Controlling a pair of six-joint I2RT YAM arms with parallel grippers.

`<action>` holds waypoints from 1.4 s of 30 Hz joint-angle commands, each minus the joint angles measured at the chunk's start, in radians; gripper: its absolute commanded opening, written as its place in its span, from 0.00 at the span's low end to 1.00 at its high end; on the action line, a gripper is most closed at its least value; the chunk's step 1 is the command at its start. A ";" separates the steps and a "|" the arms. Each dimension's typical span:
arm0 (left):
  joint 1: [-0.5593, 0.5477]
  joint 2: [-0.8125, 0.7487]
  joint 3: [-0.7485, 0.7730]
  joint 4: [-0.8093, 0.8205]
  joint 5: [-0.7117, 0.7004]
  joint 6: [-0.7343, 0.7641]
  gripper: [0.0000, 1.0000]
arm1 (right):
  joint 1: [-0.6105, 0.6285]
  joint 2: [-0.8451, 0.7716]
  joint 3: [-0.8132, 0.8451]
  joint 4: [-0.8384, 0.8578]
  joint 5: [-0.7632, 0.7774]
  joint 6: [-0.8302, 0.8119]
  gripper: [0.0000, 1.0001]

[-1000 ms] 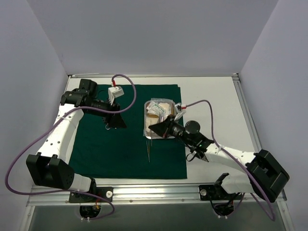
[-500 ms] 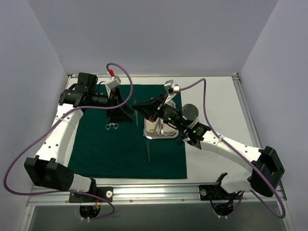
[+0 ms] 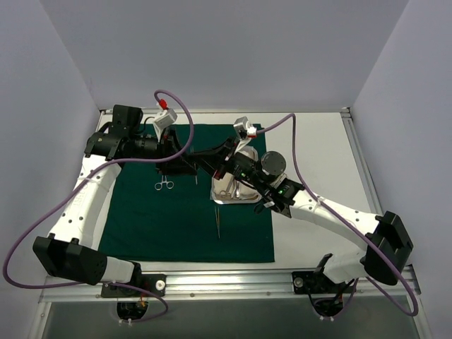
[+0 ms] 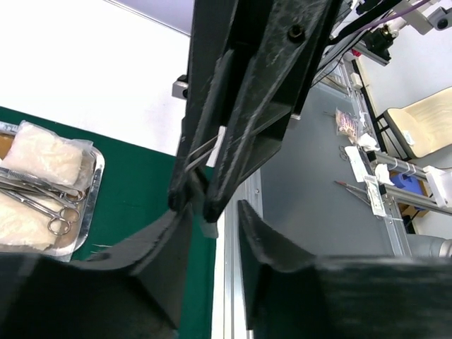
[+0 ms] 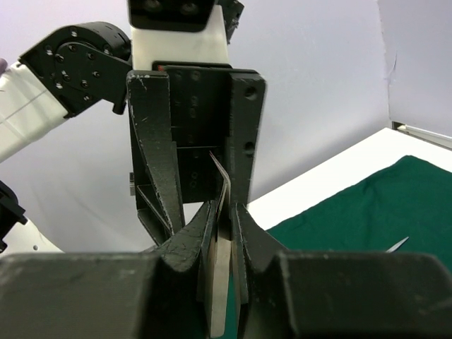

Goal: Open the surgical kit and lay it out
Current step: Pick up the medical item from the container.

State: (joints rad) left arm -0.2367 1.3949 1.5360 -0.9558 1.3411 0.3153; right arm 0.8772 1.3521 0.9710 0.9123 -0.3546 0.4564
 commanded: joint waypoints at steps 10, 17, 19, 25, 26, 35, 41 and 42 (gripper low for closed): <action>-0.012 -0.033 0.044 0.000 0.015 0.015 0.02 | 0.000 0.009 0.046 0.079 0.008 -0.012 0.00; -0.016 -0.025 0.053 -0.009 -0.078 0.004 0.02 | 0.019 -0.025 0.090 -0.160 0.225 -0.028 0.32; -0.024 -0.025 0.046 0.037 -0.140 -0.057 0.02 | 0.089 -0.062 0.098 -0.225 0.452 -0.067 0.33; -0.053 -0.037 0.026 0.121 -0.382 -0.212 0.02 | 0.256 -0.087 0.090 -0.256 0.881 -0.088 0.34; -0.056 -0.039 0.026 0.123 -0.394 -0.216 0.02 | 0.275 -0.079 0.100 -0.268 0.917 -0.097 0.33; -0.096 -0.037 0.018 0.140 -0.491 -0.220 0.02 | 0.339 0.013 0.203 -0.368 1.083 -0.093 0.30; -0.104 -0.034 0.016 0.134 -0.487 -0.217 0.02 | 0.345 0.007 0.178 -0.337 1.132 -0.078 0.22; -0.104 -0.033 0.016 0.134 -0.490 -0.217 0.02 | 0.345 0.010 0.181 -0.337 1.128 -0.079 0.22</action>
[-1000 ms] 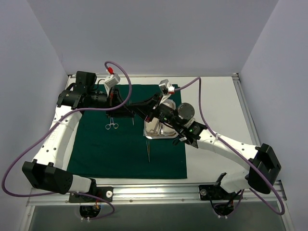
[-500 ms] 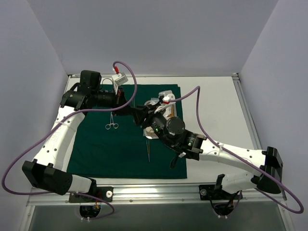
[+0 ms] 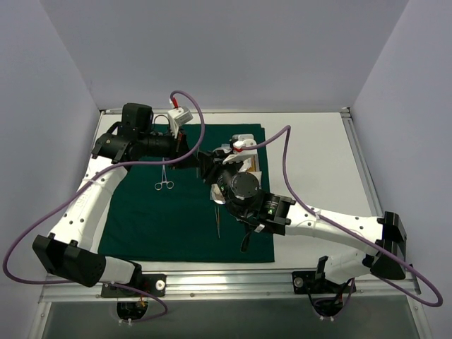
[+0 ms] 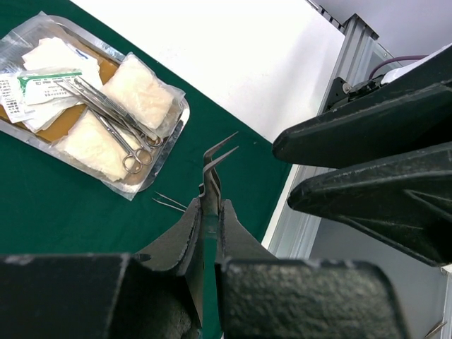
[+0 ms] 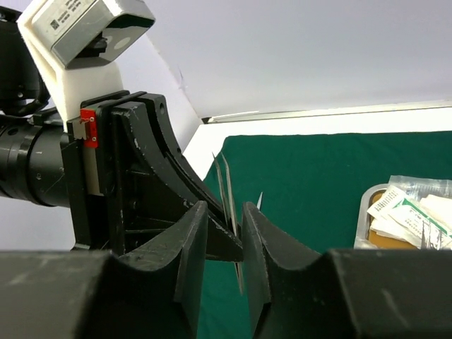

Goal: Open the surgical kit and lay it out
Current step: Pick up the medical item from the container.

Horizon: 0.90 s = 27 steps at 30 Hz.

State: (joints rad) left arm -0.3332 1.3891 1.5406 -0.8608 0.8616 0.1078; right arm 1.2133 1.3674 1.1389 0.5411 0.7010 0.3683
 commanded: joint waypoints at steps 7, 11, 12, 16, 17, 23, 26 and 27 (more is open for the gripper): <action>-0.013 -0.016 0.018 0.039 0.008 -0.023 0.02 | 0.008 0.028 0.055 -0.007 0.040 -0.002 0.22; -0.018 -0.018 0.015 0.048 0.002 -0.023 0.02 | 0.008 0.035 0.061 -0.006 0.014 -0.006 0.22; -0.020 -0.019 0.013 0.049 -0.001 -0.025 0.02 | 0.006 0.041 0.064 -0.013 0.012 -0.006 0.22; -0.021 -0.030 0.013 0.048 0.004 -0.025 0.02 | -0.011 0.047 0.061 -0.027 0.020 0.000 0.20; -0.021 -0.032 0.013 0.046 0.004 -0.022 0.02 | -0.023 0.045 0.055 -0.023 0.015 0.007 0.19; -0.029 -0.032 0.007 0.048 0.002 -0.016 0.02 | -0.084 0.093 0.081 -0.033 -0.069 0.035 0.14; -0.030 -0.024 0.010 0.055 -0.003 -0.013 0.02 | -0.106 0.130 0.088 -0.043 -0.103 0.060 0.13; -0.033 -0.018 0.012 0.060 -0.001 -0.013 0.02 | -0.113 0.136 0.091 -0.046 -0.115 0.067 0.13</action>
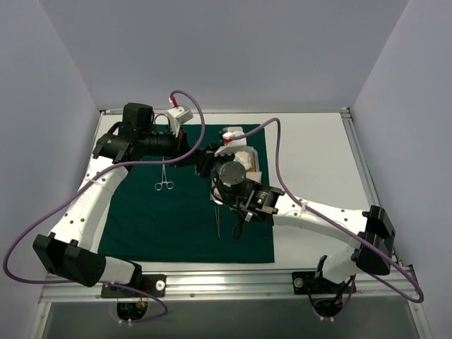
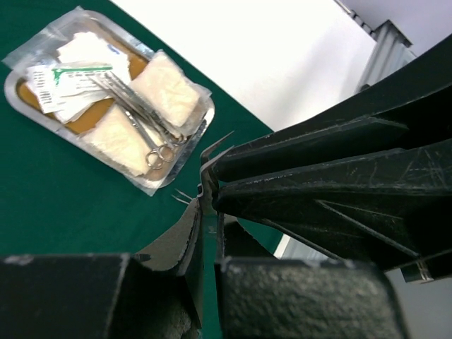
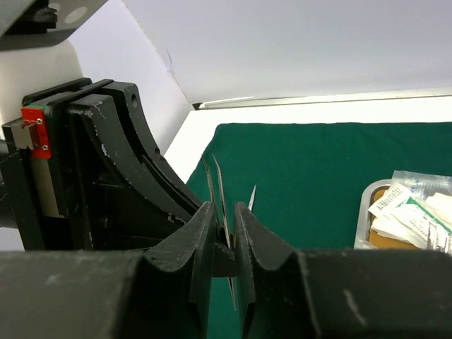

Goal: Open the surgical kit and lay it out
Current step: Pick up the medical item from the container, then place the medical item in the surgical kit.

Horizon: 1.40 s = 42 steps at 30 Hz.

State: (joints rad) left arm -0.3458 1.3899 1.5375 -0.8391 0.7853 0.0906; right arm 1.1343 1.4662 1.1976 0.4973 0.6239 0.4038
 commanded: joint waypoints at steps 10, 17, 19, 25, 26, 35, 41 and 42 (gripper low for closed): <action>-0.036 -0.005 -0.005 0.043 0.051 0.023 0.02 | -0.054 0.043 0.042 -0.014 -0.117 0.046 0.15; -0.036 -0.003 -0.005 0.046 0.048 0.017 0.02 | -0.059 0.026 0.046 0.023 -0.224 0.053 0.19; -0.036 -0.005 0.001 0.043 0.046 0.017 0.02 | -0.056 0.020 0.057 0.001 -0.190 0.038 0.14; -0.036 -0.014 0.010 0.044 0.040 0.012 0.02 | -0.056 0.042 0.071 -0.052 -0.127 0.073 0.02; -0.036 -0.015 0.012 0.044 0.037 0.011 0.02 | -0.056 0.048 0.068 -0.054 -0.118 0.078 0.00; -0.030 -0.017 0.068 -0.122 0.017 0.153 0.69 | -0.116 0.005 0.092 -0.310 -0.075 0.138 0.00; 0.068 -0.008 0.134 -0.406 0.008 0.354 0.82 | -0.140 -0.061 -0.022 -0.580 -0.154 0.294 0.00; 0.089 -0.006 0.135 -0.428 0.015 0.374 0.82 | -0.142 -0.064 -0.045 -0.600 -0.177 0.317 0.00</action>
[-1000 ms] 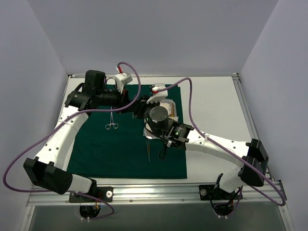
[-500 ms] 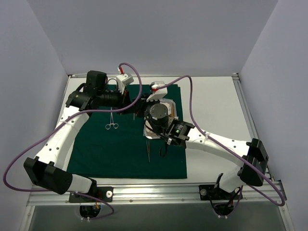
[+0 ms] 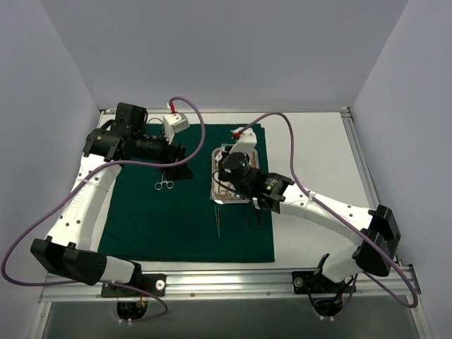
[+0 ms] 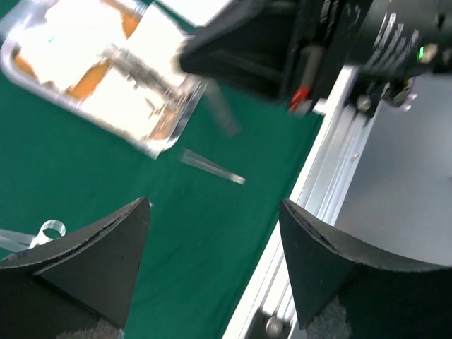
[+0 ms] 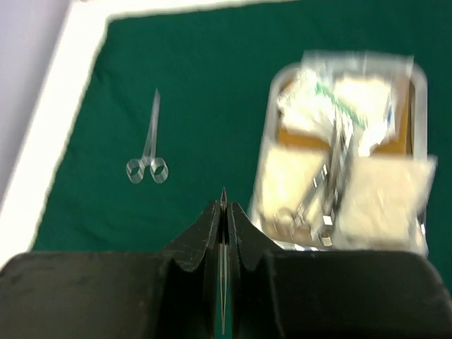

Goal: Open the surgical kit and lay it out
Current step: Place the medical item in the surgical kit.

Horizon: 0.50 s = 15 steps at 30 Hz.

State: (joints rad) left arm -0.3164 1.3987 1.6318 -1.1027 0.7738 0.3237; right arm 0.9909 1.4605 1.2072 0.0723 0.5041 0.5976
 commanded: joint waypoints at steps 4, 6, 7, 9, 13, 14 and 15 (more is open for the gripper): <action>0.177 -0.017 0.001 -0.178 0.033 0.184 0.83 | 0.002 -0.039 -0.181 -0.186 -0.159 0.215 0.00; 0.197 -0.018 -0.007 -0.174 0.033 0.186 0.83 | 0.000 -0.026 -0.257 -0.149 -0.206 0.247 0.00; 0.203 -0.018 -0.010 -0.172 0.035 0.186 0.83 | 0.000 -0.022 -0.276 -0.120 -0.213 0.257 0.00; 0.211 -0.018 -0.018 -0.169 0.039 0.187 0.83 | 0.000 -0.006 -0.319 -0.095 -0.217 0.274 0.00; 0.218 -0.009 -0.035 -0.158 0.058 0.184 0.83 | -0.006 0.084 -0.337 -0.016 -0.262 0.269 0.00; 0.218 -0.007 -0.041 -0.157 0.059 0.184 0.83 | -0.008 0.101 -0.336 -0.002 -0.272 0.266 0.00; 0.220 -0.006 -0.049 -0.154 0.059 0.184 0.83 | -0.011 0.121 -0.330 0.012 -0.285 0.261 0.00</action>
State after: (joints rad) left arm -0.1070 1.3979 1.5940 -1.2499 0.7914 0.4824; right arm 0.9882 1.5394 0.8658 0.0090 0.2619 0.8360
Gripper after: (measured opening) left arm 0.826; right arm 0.020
